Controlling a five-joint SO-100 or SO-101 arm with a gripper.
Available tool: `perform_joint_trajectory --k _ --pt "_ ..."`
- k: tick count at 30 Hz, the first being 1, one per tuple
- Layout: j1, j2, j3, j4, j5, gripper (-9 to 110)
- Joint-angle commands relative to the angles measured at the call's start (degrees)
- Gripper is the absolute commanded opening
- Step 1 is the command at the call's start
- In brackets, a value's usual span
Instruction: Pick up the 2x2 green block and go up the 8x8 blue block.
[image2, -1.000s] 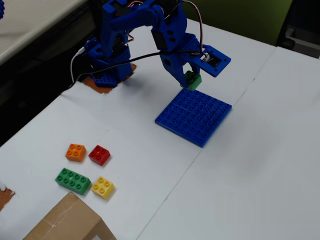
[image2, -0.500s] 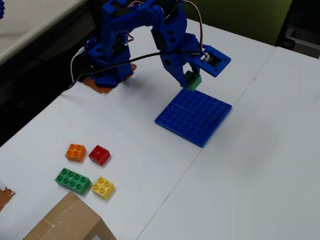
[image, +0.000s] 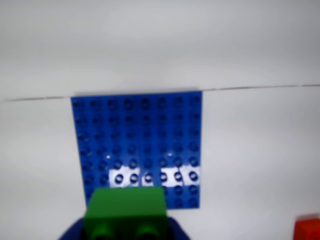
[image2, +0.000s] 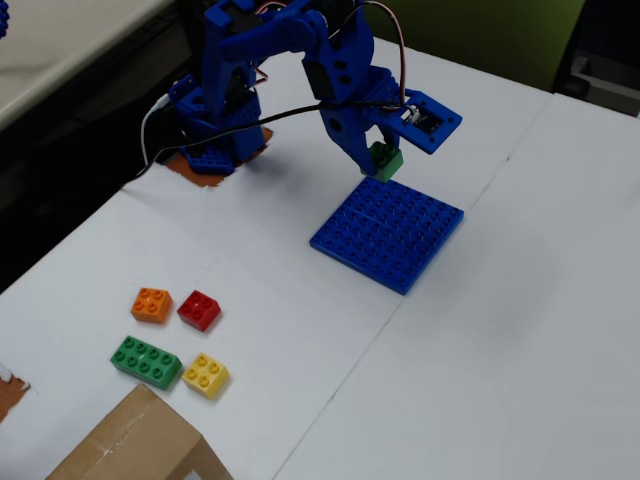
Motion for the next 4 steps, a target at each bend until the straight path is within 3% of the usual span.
perform_joint_trajectory --k 1,4 --pt "0.4 1.3 -0.4 2.1 -0.3 7" --pt "0.4 1.2 -0.4 2.1 -0.3 7"
